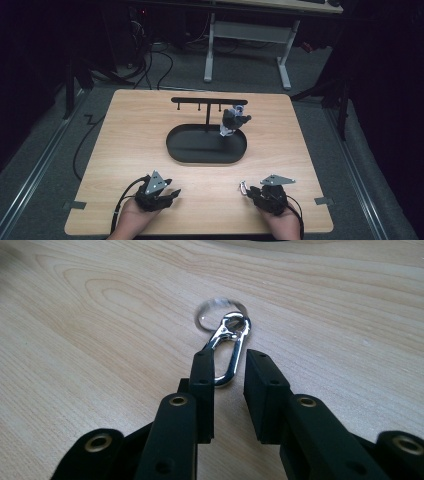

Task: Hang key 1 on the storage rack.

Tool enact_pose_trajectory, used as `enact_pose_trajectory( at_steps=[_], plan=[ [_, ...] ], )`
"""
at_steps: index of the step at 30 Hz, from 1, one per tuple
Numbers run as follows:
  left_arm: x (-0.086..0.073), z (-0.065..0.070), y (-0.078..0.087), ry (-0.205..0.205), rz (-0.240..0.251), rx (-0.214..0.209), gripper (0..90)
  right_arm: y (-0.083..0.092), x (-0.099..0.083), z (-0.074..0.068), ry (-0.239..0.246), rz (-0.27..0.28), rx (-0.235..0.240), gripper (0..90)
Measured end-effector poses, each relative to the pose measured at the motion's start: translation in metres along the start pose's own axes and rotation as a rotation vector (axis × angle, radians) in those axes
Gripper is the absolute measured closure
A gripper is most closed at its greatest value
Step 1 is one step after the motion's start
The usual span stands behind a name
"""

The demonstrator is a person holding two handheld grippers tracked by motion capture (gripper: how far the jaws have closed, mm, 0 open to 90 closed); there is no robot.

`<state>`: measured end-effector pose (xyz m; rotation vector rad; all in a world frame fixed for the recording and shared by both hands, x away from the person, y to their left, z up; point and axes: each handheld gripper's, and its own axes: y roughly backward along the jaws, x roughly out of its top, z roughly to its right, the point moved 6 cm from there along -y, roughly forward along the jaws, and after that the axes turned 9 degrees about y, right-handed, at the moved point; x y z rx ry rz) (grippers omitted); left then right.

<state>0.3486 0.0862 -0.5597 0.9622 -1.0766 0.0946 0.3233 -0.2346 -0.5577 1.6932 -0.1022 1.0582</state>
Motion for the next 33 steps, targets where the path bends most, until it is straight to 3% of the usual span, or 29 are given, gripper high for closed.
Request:
enact_pose_trajectory(
  at_steps=[4, 7, 11, 14, 16, 23, 25, 27, 29, 31, 33],
  plan=[
    [0.000, 0.001, -0.002, -0.006, -0.006, 0.002, 50.6, 0.002, 0.000, -0.006, -0.014, 0.019, 0.024, 70.4],
    [-0.001, 0.002, -0.004, -0.010, -0.014, 0.001, 50.6, 0.001, 0.005, -0.015, 0.015, 0.036, 0.040, 70.3],
    [-0.002, 0.005, -0.006, -0.022, -0.022, -0.001, 50.4, -0.008, 0.015, -0.020, 0.068, 0.030, -0.003, 69.3],
    [-0.003, 0.005, -0.005, -0.032, -0.028, 0.002, 50.3, -0.015, 0.013, -0.015, 0.093, -0.019, -0.038, 72.2],
    [-0.003, 0.004, -0.004, -0.027, -0.022, 0.002, 50.2, -0.012, 0.008, -0.010, 0.096, -0.024, -0.055, 73.2],
    [-0.002, 0.003, -0.003, -0.020, -0.017, -0.001, 50.3, 0.018, -0.019, 0.027, 0.015, -0.030, -0.144, 76.7],
    [-0.003, 0.004, -0.004, -0.027, -0.023, -0.003, 50.3, 0.022, -0.017, 0.026, 0.002, -0.007, -0.124, 83.7],
    [-0.003, 0.005, -0.005, -0.030, -0.025, -0.004, 50.3, 0.021, -0.010, 0.014, 0.025, 0.014, -0.076, 90.0],
    [-0.002, 0.006, -0.005, -0.030, -0.024, -0.006, 50.2, 0.014, -0.004, -0.001, 0.048, 0.015, -0.023, 90.0],
    [-0.003, 0.006, -0.005, -0.033, -0.026, -0.006, 50.2, 0.006, 0.000, -0.011, 0.068, 0.006, -0.011, 90.0],
    [-0.003, 0.005, -0.004, -0.033, -0.026, -0.008, 50.2, 0.000, 0.003, -0.013, 0.088, -0.001, -0.023, 90.0]
  ],
)
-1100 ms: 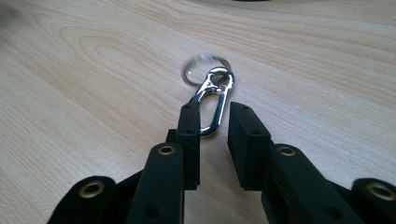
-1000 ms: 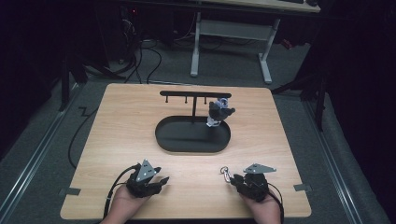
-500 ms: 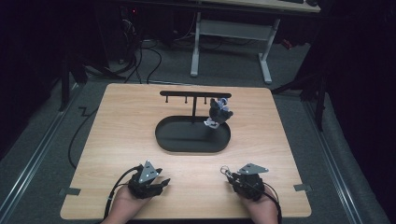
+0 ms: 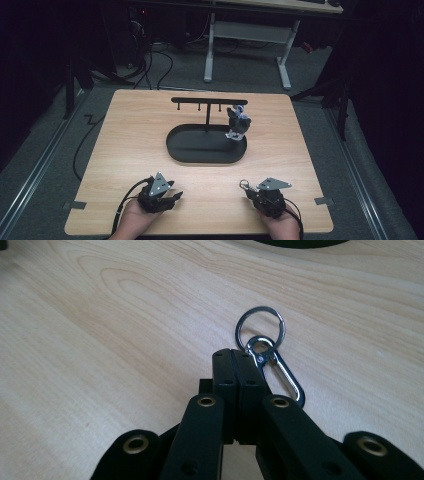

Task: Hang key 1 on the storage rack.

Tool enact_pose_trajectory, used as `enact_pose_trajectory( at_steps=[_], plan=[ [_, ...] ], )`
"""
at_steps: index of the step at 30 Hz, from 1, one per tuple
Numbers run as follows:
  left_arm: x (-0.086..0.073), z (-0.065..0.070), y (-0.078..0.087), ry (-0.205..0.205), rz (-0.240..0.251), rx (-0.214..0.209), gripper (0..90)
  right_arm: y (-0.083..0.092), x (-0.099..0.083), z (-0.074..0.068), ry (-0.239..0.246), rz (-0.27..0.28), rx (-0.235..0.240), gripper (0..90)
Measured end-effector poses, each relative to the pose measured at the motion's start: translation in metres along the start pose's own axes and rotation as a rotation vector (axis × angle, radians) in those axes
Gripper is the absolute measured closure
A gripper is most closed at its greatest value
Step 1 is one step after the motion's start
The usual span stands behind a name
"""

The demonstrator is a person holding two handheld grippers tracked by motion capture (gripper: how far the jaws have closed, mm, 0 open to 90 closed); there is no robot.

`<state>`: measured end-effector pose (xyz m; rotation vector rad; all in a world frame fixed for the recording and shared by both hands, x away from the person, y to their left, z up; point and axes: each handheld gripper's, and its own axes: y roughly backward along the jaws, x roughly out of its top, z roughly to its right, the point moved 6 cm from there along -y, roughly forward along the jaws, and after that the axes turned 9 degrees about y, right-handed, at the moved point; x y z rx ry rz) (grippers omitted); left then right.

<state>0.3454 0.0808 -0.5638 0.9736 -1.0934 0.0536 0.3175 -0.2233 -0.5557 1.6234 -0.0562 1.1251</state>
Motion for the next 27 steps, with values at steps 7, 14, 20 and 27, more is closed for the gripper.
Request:
enact_pose_trajectory(
  at_steps=[7, 14, 20, 27],
  plan=[
    [-0.001, -0.001, 0.000, 0.003, -0.001, -0.001, 50.3, -0.007, -0.006, 0.032, -0.051, -0.044, -0.083, 90.0],
    [-0.001, -0.001, 0.000, 0.004, -0.002, 0.000, 50.4, -0.002, -0.002, 0.039, -0.071, -0.031, -0.105, 84.4],
    [-0.001, 0.001, -0.002, -0.005, -0.010, -0.004, 50.4, -0.011, 0.023, 0.006, 0.022, -0.014, -0.095, 65.8],
    [-0.002, -0.001, 0.000, -0.002, -0.007, -0.006, 50.3, -0.037, 0.033, 0.009, 0.055, -0.079, -0.245, 48.1]
  ],
)
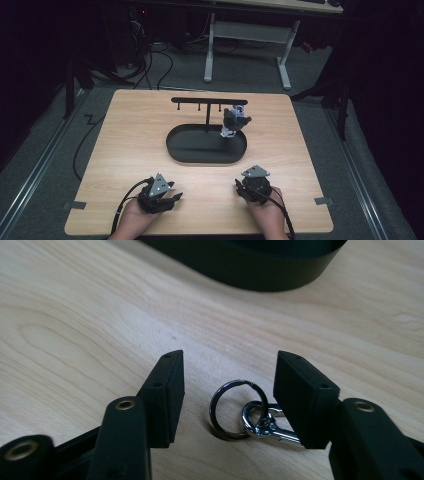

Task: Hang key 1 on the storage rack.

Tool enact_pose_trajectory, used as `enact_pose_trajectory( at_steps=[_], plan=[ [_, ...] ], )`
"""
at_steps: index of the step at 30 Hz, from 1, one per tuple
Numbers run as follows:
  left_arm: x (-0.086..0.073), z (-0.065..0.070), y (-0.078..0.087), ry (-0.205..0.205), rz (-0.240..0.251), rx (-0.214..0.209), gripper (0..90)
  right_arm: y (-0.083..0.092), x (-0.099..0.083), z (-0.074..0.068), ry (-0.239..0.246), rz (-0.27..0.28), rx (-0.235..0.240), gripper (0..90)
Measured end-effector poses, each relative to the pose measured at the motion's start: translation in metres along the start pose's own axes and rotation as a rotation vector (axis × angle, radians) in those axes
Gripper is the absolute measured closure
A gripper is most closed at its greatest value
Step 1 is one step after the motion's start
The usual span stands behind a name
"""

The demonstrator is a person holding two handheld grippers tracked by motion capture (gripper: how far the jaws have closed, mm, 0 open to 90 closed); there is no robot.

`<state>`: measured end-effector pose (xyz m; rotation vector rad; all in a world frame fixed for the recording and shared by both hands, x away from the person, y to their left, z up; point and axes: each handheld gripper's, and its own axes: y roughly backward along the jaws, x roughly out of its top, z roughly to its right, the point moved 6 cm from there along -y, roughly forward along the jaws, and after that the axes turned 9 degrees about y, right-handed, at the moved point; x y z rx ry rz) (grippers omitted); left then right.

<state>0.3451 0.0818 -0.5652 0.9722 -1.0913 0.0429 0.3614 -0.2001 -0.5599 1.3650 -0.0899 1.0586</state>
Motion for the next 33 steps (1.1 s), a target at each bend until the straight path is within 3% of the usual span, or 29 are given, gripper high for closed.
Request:
enact_pose_trajectory(
  at_steps=[3, 6, 13, 20, 27, 33],
  plan=[
    [0.000, -0.001, 0.001, 0.003, 0.004, -0.001, 50.3, -0.002, -0.003, 0.002, 0.004, -0.018, -0.024, 56.6],
    [0.000, -0.001, 0.001, 0.004, 0.002, -0.003, 50.2, 0.004, -0.007, 0.005, -0.014, -0.004, -0.015, 62.4],
    [0.000, 0.001, 0.000, -0.002, 0.000, -0.006, 50.2, 0.018, -0.022, 0.019, -0.126, 0.021, 0.087, 63.1],
    [0.001, 0.001, 0.000, 0.001, 0.001, -0.009, 50.3, 0.022, -0.029, 0.024, -0.175, 0.050, 0.144, 63.0],
    [0.000, 0.001, 0.001, -0.001, -0.001, -0.012, 50.3, 0.026, -0.032, 0.023, -0.181, 0.057, 0.156, 62.5],
    [0.000, 0.001, 0.000, 0.002, -0.002, -0.012, 50.2, 0.032, -0.044, 0.033, -0.209, 0.058, 0.149, 59.5]
  ],
)
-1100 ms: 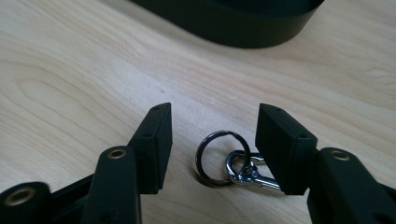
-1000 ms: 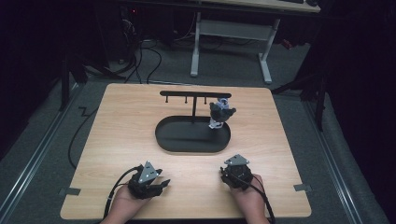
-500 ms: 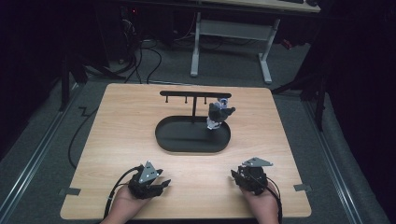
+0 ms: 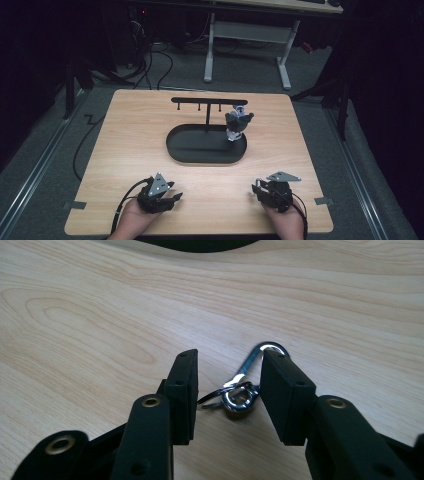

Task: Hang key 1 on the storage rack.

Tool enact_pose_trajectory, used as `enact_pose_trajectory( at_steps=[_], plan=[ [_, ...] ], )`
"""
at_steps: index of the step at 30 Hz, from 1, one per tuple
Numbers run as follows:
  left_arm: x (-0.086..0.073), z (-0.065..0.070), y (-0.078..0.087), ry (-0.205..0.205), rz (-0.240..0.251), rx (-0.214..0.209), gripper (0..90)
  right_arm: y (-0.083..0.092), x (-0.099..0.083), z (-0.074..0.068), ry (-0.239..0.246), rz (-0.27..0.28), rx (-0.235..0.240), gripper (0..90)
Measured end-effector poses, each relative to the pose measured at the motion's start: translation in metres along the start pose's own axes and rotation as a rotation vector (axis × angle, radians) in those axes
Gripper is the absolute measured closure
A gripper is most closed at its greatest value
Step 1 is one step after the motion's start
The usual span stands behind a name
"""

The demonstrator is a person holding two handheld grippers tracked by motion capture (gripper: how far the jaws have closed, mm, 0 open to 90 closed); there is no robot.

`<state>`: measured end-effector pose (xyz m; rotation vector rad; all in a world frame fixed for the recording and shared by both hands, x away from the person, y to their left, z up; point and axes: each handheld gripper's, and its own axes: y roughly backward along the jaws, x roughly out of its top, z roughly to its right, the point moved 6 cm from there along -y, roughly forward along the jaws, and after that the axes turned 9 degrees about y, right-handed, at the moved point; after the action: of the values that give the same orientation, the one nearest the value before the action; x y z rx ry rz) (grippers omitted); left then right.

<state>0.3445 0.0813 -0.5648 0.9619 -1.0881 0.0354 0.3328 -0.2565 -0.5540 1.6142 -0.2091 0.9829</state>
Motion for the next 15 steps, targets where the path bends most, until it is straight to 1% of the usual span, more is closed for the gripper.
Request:
enact_pose_trajectory(
  at_steps=[7, 9, 10, 13, 15],
  plan=[
    [0.000, 0.001, -0.002, -0.002, -0.006, -0.004, 50.3, 0.013, -0.010, 0.013, -0.037, 0.007, -0.025, 59.7],
    [0.000, 0.001, -0.002, -0.002, -0.007, -0.006, 50.3, 0.015, -0.013, 0.014, -0.046, 0.008, -0.023, 59.7],
    [0.000, 0.002, -0.003, -0.001, -0.008, -0.007, 50.3, 0.015, -0.014, 0.015, -0.053, 0.008, -0.020, 59.8],
    [-0.001, 0.002, -0.003, -0.004, -0.011, -0.007, 50.3, 0.015, -0.016, 0.012, -0.065, 0.006, 0.012, 59.0],
    [-0.001, 0.002, -0.003, -0.005, -0.009, -0.008, 50.3, 0.015, -0.018, 0.010, -0.080, 0.007, 0.033, 56.3]
  ],
)
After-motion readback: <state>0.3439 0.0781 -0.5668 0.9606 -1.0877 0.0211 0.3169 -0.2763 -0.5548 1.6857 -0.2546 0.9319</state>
